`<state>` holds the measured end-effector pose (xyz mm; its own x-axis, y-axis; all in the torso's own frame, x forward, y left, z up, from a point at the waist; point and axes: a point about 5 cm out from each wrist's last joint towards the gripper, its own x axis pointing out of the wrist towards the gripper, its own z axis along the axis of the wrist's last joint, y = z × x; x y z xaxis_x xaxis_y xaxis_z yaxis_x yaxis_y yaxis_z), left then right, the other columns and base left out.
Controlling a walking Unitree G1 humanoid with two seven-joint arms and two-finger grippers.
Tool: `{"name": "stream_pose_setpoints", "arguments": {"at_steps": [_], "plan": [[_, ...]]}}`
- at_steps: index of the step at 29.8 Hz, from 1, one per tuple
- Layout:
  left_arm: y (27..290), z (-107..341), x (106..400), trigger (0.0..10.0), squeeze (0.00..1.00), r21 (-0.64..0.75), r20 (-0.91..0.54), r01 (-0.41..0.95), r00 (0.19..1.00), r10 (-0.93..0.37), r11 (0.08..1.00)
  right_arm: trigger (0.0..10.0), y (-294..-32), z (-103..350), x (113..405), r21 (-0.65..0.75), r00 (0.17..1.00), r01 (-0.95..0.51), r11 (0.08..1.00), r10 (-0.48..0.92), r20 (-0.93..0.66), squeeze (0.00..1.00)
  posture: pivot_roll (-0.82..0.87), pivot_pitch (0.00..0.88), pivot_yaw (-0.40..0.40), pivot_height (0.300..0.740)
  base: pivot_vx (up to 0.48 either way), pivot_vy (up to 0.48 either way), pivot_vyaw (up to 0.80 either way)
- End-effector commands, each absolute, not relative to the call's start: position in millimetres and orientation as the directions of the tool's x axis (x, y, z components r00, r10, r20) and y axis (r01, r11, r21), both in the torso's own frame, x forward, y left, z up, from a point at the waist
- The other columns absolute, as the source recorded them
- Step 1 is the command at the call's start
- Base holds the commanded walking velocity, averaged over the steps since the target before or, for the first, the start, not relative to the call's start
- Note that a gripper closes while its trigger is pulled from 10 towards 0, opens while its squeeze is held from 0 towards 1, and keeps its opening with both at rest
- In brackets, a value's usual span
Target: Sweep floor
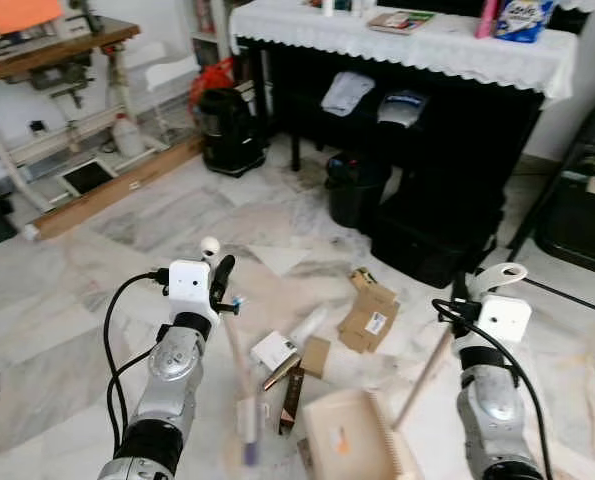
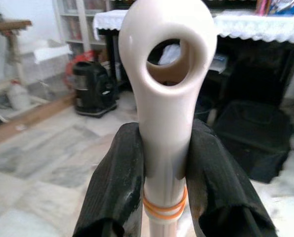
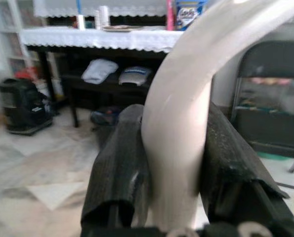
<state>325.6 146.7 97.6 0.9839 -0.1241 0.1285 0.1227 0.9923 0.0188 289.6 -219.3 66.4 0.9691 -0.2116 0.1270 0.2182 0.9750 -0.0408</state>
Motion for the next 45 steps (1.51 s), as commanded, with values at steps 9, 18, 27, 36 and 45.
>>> {"name": "stream_pose_setpoints", "arguments": {"at_steps": [9, 18, 27, 36, 45], "plan": [[156.5, 104.4, 326.0, 10.0, 0.00, 0.046, 0.164, 0.098, 0.981, -0.104, 0.994, 10.0, -206.8, 77.6, 297.1, -0.013, 0.967, 0.183, 0.983, -0.177, 0.183, 0.00, -0.11, 0.000, 0.025, 0.740, 0.000, 0.000, 0.00], [157.8, 103.8, 325.9, 10.0, 0.00, 0.049, 0.159, 0.102, 0.981, -0.108, 0.994, 10.0, -206.5, 76.6, 297.4, -0.004, 0.968, 0.186, 0.983, -0.182, 0.174, 0.00, -0.11, 0.000, 0.029, 0.740, 0.029, 0.000, -0.40], [158.0, 104.3, 326.2, 10.0, 0.00, 0.054, 0.162, 0.104, 0.980, -0.112, 0.993, 10.0, -205.2, 76.1, 296.0, -0.017, 0.967, 0.182, 0.983, -0.176, 0.182, 0.00, -0.11, 0.000, 0.031, 0.740, 0.275, 0.000, 0.00], [158.2, 105.4, 326.8, 10.0, 0.00, 0.053, 0.166, 0.102, 0.980, -0.110, 0.993, 10.0, -205.7, 75.5, 295.6, -0.017, 0.968, 0.183, 0.983, -0.177, 0.178, 0.00, -0.12, 0.000, 0.030, 0.740, 0.298, 0.000, 0.00], [159.7, 106.5, 327.4, 10.0, 0.00, 0.058, 0.171, 0.087, 0.981, -0.096, 0.995, 10.0, -205.9, 73.8, 295.7, -0.017, 0.971, 0.180, 0.984, -0.175, 0.164, 0.00, -0.11, 0.000, 0.030, 0.740, 0.185, 0.000, 0.00]]}}
